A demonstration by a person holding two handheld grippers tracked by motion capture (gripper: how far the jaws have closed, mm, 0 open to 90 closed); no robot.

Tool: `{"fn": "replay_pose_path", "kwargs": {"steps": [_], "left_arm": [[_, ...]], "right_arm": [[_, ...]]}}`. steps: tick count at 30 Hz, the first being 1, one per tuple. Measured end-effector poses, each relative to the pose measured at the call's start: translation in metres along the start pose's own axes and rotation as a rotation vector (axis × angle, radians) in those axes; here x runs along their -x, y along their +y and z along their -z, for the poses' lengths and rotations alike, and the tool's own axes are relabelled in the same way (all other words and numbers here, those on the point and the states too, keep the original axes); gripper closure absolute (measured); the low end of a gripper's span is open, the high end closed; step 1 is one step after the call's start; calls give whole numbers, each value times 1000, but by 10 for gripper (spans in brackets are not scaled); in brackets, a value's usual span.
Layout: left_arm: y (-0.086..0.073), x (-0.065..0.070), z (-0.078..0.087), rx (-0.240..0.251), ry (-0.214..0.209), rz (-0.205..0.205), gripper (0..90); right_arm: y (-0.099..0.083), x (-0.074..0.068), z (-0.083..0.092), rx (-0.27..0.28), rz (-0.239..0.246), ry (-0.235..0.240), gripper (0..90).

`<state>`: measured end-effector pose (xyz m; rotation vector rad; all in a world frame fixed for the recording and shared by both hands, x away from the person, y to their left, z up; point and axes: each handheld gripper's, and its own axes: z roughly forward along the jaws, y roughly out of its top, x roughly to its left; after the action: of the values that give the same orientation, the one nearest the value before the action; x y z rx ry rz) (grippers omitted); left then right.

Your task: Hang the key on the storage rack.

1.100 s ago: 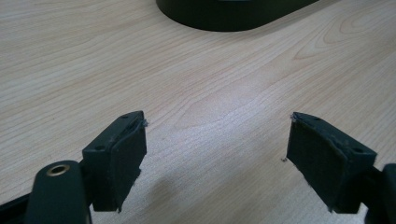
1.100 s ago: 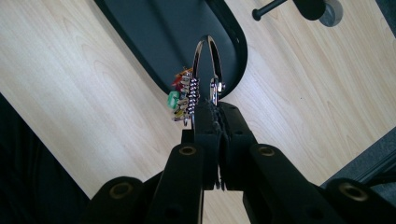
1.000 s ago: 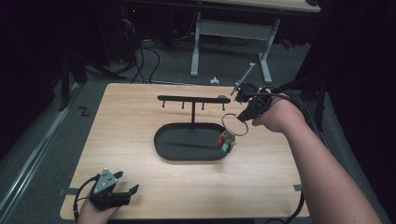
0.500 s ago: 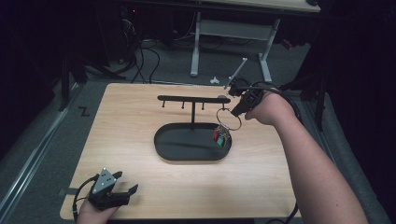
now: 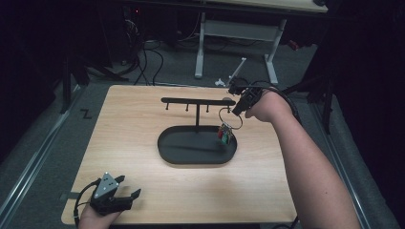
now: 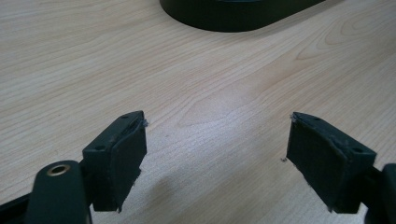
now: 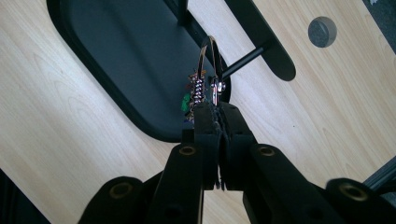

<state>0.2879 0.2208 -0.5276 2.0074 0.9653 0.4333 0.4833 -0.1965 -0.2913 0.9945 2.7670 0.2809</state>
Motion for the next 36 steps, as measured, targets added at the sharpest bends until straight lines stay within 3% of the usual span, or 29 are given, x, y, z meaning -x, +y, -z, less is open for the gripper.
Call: {"fn": "replay_pose_path", "kwargs": {"steps": [12, 15, 29, 36], "left_arm": [[0, 1, -1, 6, -1, -7, 206], [0, 0, 0, 5, -2, -4, 206], [0, 1, -1, 4, 1, -9, 206], [0, 1, -1, 3, 1, -9, 206]], "right_arm": [[4, 13, -12, -9, -45, -13, 878], [6, 17, -16, 14, -48, -7, 877], [5, 14, -7, 52, -65, -37, 859], [4, 11, -7, 56, -72, -42, 803]]}}
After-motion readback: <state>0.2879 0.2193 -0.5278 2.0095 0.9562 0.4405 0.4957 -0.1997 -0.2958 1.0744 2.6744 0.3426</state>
